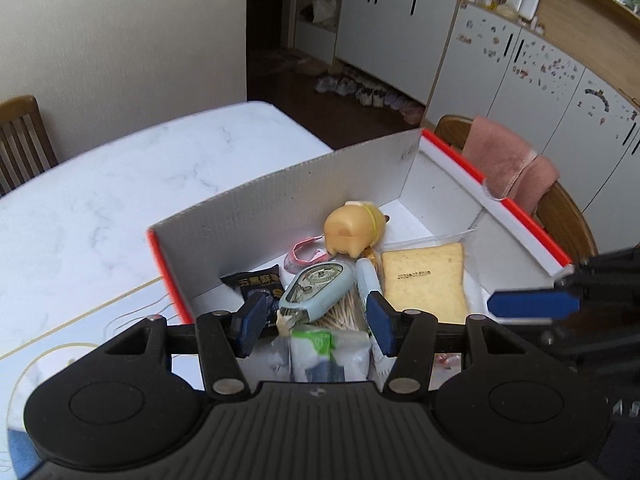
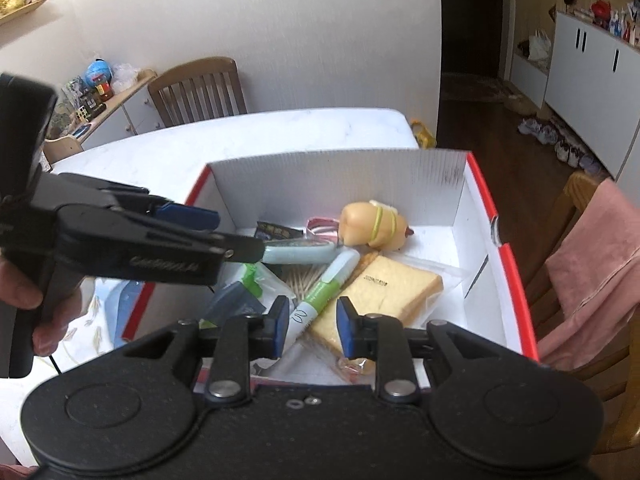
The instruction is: Organize objects
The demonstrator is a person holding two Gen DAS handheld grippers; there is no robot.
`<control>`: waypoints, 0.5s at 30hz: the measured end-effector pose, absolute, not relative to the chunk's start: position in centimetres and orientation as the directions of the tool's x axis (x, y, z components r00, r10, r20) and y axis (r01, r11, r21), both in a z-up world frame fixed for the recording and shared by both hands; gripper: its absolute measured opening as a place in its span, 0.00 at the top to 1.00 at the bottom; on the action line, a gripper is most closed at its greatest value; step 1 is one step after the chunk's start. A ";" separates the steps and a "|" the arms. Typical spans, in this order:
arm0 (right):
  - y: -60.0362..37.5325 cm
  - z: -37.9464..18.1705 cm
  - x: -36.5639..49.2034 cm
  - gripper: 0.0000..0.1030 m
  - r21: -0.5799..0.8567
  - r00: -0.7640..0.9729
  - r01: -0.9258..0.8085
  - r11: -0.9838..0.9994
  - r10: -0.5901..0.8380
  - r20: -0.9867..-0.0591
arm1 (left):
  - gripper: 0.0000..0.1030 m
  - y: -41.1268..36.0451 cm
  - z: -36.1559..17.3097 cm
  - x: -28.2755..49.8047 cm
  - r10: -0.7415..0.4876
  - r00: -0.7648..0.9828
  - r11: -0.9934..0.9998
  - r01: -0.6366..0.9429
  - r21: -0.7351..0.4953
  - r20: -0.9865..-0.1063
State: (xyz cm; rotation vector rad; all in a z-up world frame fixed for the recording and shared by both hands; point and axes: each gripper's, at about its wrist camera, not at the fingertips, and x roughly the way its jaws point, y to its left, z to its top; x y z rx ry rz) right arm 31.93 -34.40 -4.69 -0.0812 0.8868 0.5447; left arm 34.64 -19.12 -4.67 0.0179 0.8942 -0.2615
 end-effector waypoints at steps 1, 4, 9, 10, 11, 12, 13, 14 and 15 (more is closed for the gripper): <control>-34.4 -4.4 31.6 0.76 0.153 0.512 -0.485 0.861 0.421 -0.749 | 0.48 -19.0 -4.4 34.1 -0.218 0.610 0.968 0.234 -0.089 -0.762; -34.5 -3.6 30.7 0.75 0.149 0.530 -0.490 0.859 0.429 -0.732 | 0.48 -18.8 -3.2 32.1 -0.216 0.656 0.968 0.241 -0.071 -0.723; -34.5 -2.6 29.3 0.70 0.135 0.557 -0.499 0.856 0.437 -0.706 | 0.34 -18.4 -1.6 29.3 -0.220 0.705 0.968 0.244 -0.061 -0.675; -34.5 -2.5 29.1 0.69 0.133 0.563 -0.501 0.855 0.438 -0.701 | 0.32 -18.3 -1.3 28.8 -0.221 0.713 0.968 0.244 -0.060 -0.665; -34.5 -2.4 28.8 0.66 0.129 0.569 -0.503 0.855 0.439 -0.695 | 0.32 -18.2 -1.1 28.3 -0.223 0.719 0.968 0.245 -0.060 -0.658; -34.4 -2.3 28.6 0.61 0.124 0.574 -0.506 0.854 0.440 -0.691 | 0.32 -18.2 -1.0 27.9 -0.224 0.723 0.967 0.246 -0.060 -0.653; -34.4 -2.2 28.4 0.58 0.121 0.578 -0.508 0.853 0.442 -0.686 | 0.32 -18.1 -0.8 27.6 -0.223 0.726 0.968 0.244 -0.060 -0.650; -34.4 -2.1 28.1 0.51 0.121 0.582 -0.509 0.852 0.444 -0.681 | 0.32 -18.1 -0.7 27.2 -0.224 0.728 0.968 0.244 -0.060 -0.648; -34.3 -2.0 27.9 0.46 0.121 0.586 -0.512 0.851 0.449 -0.675 | 0.32 -18.0 -0.6 26.9 -0.223 0.730 0.968 0.243 -0.059 -0.647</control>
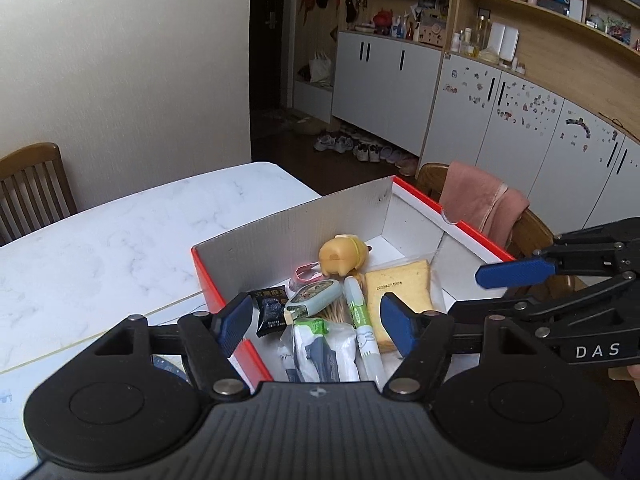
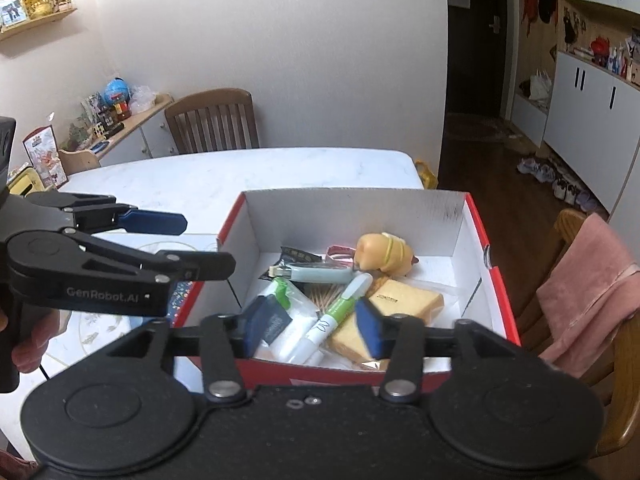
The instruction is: Organize objects
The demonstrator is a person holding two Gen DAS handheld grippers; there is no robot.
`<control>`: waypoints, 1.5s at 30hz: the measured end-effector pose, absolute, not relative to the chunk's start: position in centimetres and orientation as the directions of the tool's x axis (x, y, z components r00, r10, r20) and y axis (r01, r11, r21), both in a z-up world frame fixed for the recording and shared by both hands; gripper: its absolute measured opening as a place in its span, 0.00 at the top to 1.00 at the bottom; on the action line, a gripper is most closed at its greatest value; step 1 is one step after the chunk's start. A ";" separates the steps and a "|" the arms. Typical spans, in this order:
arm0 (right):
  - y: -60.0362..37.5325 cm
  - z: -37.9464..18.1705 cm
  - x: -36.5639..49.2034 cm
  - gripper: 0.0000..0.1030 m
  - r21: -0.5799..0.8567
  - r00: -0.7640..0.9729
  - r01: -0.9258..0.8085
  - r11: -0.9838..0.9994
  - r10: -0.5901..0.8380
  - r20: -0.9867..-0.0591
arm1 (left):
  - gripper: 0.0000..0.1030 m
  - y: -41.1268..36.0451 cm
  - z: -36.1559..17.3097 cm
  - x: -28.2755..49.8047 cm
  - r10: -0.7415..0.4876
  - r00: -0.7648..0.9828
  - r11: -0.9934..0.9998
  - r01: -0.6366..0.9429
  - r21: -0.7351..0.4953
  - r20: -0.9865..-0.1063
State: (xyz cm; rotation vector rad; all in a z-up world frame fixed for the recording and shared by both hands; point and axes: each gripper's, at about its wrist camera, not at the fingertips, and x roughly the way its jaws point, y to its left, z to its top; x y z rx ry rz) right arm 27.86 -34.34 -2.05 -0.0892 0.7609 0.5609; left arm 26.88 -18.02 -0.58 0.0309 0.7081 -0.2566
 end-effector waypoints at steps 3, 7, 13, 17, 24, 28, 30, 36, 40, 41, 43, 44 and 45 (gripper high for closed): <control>-34.2 -1.7 27.1 0.39 0.116 0.592 -0.527 0.842 0.462 -0.660 | 0.31 -17.8 -0.3 25.8 -0.225 0.735 0.968 0.244 -0.060 -0.639; -34.2 -1.3 26.0 0.28 0.124 0.600 -0.539 0.833 0.484 -0.638 | 0.20 -17.3 0.0 24.6 -0.235 0.738 0.967 0.241 -0.078 -0.633; -34.7 -0.8 24.8 0.10 0.139 0.622 -0.529 0.837 0.494 -0.608 | 0.00 -16.7 0.3 22.8 -0.237 0.749 0.969 0.225 -0.099 -0.618; -35.0 -0.6 23.9 0.00 0.152 0.638 -0.519 0.841 0.499 -0.586 | 0.00 -16.6 0.5 21.7 -0.243 0.759 0.968 0.227 -0.105 -0.604; -35.3 -0.3 22.5 0.00 0.154 0.651 -0.514 0.844 0.500 -0.570 | 0.00 -16.8 0.6 20.2 -0.231 0.770 0.970 0.228 -0.082 -0.594; -35.3 -0.2 21.9 0.00 0.154 0.658 -0.509 0.847 0.498 -0.564 | 0.00 -16.8 0.7 19.6 -0.228 0.773 0.971 0.224 -0.083 -0.592; -35.4 -0.2 21.8 0.00 0.163 0.658 -0.503 0.849 0.499 -0.564 | 0.00 -16.8 0.7 19.5 -0.229 0.772 0.971 0.226 -0.081 -0.593; -35.7 -0.4 21.6 0.00 0.177 0.659 -0.488 0.855 0.494 -0.567 | 0.00 -16.7 0.4 19.5 -0.220 0.773 0.973 0.220 -0.075 -0.596; -35.7 -0.5 21.5 0.00 0.176 0.660 -0.485 0.857 0.490 -0.569 | 0.00 -16.8 0.2 19.3 -0.207 0.777 0.975 0.217 -0.056 -0.595; -35.7 -0.5 21.5 0.00 0.178 0.659 -0.484 0.857 0.491 -0.570 | 0.00 -16.9 0.2 19.2 -0.204 0.779 0.975 0.217 -0.050 -0.593; -35.7 -0.5 21.4 0.00 0.178 0.660 -0.481 0.858 0.488 -0.571 | 0.00 -16.9 0.1 19.2 -0.206 0.778 0.974 0.222 -0.047 -0.594; -35.7 -0.5 21.4 0.00 0.179 0.659 -0.482 0.858 0.489 -0.572 | 0.00 -17.0 0.1 19.2 -0.206 0.778 0.974 0.222 -0.047 -0.594; -35.7 -0.5 21.4 0.00 0.180 0.658 -0.481 0.858 0.489 -0.572 | 0.00 -17.0 0.1 19.2 -0.205 0.779 0.974 0.222 -0.045 -0.593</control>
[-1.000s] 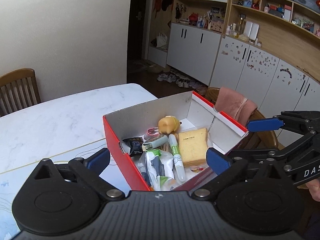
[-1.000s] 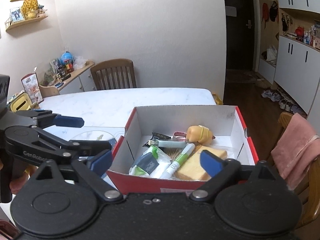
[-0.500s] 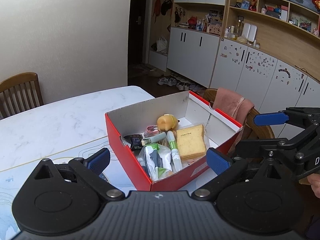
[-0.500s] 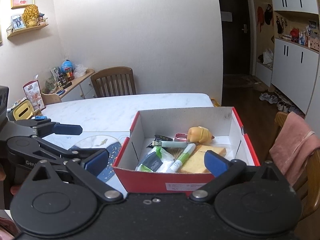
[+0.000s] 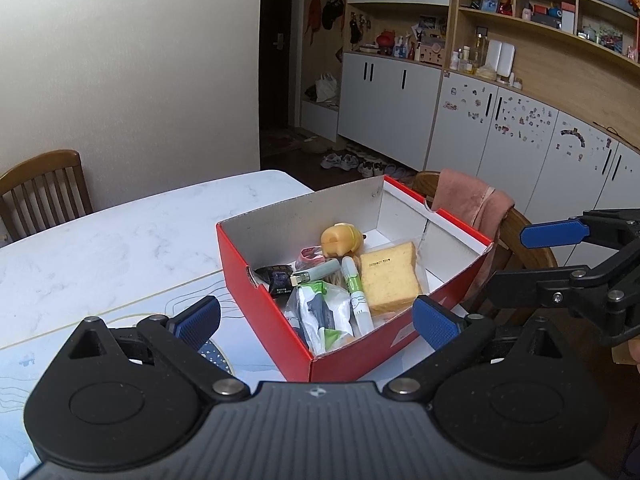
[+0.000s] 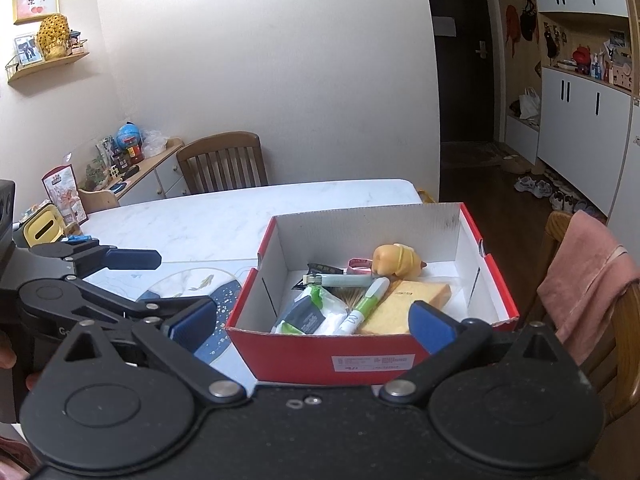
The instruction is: Organize objects
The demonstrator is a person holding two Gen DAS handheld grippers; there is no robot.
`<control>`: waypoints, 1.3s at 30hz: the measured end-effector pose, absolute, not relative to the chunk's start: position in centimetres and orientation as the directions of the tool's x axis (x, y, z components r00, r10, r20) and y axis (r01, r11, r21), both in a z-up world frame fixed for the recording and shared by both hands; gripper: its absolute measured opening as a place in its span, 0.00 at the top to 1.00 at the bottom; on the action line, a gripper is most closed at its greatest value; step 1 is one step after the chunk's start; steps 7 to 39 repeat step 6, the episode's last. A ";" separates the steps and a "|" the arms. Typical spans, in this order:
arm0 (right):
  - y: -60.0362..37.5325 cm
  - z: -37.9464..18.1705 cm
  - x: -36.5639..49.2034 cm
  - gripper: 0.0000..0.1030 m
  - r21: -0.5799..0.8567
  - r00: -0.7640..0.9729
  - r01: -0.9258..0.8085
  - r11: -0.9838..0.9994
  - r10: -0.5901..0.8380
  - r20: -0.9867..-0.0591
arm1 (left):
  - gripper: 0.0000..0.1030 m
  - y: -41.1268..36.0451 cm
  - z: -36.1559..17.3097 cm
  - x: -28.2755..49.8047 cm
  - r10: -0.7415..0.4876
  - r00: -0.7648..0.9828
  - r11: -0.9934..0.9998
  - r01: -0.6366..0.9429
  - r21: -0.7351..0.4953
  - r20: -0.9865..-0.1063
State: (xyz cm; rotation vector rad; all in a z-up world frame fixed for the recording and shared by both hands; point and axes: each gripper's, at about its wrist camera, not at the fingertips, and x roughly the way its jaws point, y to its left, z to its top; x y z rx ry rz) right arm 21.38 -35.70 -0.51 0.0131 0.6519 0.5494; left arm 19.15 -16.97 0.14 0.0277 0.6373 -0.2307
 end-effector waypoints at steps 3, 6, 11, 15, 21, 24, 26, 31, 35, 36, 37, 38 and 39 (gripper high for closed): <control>-35.6 -0.5 21.4 0.00 0.178 0.658 -0.480 0.859 0.487 -0.575 | 0.00 -16.9 0.2 19.1 -0.205 0.779 0.974 0.223 -0.043 -0.592; -35.6 -0.6 21.4 0.00 0.180 0.657 -0.477 0.860 0.485 -0.577 | 0.00 -16.8 0.3 19.1 -0.207 0.782 0.974 0.221 -0.049 -0.587; -35.6 -0.6 21.4 0.00 0.180 0.657 -0.477 0.860 0.485 -0.577 | 0.00 -16.8 0.3 19.1 -0.207 0.782 0.974 0.221 -0.049 -0.587; -35.6 -0.6 21.4 0.00 0.180 0.657 -0.477 0.860 0.485 -0.577 | 0.00 -16.8 0.3 19.1 -0.207 0.782 0.974 0.221 -0.049 -0.587; -35.6 -0.6 21.4 0.00 0.180 0.657 -0.477 0.860 0.485 -0.577 | 0.00 -16.8 0.3 19.1 -0.207 0.782 0.974 0.221 -0.049 -0.587; -35.6 -0.6 21.4 0.00 0.180 0.657 -0.477 0.860 0.485 -0.577 | 0.00 -16.8 0.3 19.1 -0.207 0.782 0.974 0.221 -0.049 -0.587; -35.6 -0.6 21.4 0.00 0.180 0.657 -0.477 0.860 0.485 -0.577 | 0.00 -16.8 0.3 19.1 -0.207 0.782 0.974 0.221 -0.049 -0.587; -35.6 -0.6 21.4 0.00 0.180 0.657 -0.477 0.860 0.485 -0.577 | 0.00 -16.8 0.3 19.1 -0.207 0.782 0.974 0.221 -0.049 -0.587; -35.6 -0.6 21.4 0.00 0.180 0.657 -0.477 0.860 0.485 -0.577 | 0.00 -16.8 0.3 19.1 -0.207 0.782 0.974 0.221 -0.049 -0.587; -35.6 -0.6 21.4 0.00 0.180 0.657 -0.477 0.860 0.485 -0.577 | 0.00 -16.8 0.3 19.1 -0.207 0.782 0.974 0.221 -0.049 -0.587; -35.6 -0.6 21.4 0.00 0.180 0.657 -0.477 0.860 0.485 -0.577 | 0.00 -16.8 0.3 19.1 -0.207 0.782 0.974 0.221 -0.049 -0.587; -35.6 -0.6 21.4 0.00 0.180 0.657 -0.477 0.860 0.485 -0.577 | 0.00 -16.8 0.3 19.1 -0.207 0.782 0.974 0.221 -0.049 -0.587; -35.6 -0.6 21.4 0.00 0.180 0.657 -0.477 0.860 0.485 -0.577 | 0.00 -16.8 0.3 19.1 -0.207 0.782 0.974 0.221 -0.049 -0.587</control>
